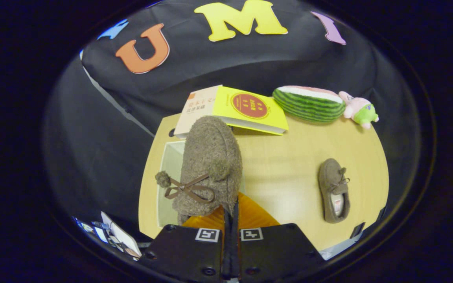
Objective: Open the storage box then place both shoes into the box .Put the left shoe in first, then the right shoe, with the right side of both shoes facing outward in a uniform manner.
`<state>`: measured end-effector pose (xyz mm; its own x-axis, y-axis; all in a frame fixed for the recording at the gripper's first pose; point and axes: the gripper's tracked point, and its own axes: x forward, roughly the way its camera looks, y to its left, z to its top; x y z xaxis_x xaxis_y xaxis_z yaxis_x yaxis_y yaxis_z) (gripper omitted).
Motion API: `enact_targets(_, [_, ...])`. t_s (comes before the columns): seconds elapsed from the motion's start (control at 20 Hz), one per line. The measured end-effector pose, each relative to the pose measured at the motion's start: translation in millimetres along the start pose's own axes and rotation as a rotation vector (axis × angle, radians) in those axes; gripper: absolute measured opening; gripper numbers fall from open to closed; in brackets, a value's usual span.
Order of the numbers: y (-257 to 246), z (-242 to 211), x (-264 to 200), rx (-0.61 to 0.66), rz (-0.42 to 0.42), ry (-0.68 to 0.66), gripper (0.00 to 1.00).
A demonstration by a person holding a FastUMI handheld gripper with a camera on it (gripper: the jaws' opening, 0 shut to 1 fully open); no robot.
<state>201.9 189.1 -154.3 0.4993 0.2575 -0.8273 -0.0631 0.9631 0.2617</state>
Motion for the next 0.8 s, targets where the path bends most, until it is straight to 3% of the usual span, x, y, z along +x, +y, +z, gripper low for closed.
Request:
enact_targets(0.25, [52.5,-11.0,47.1,0.022,0.051,0.014,0.06])
enact_targets(0.8, [80.1,-68.2,144.6,0.033,0.028,0.075,0.06])
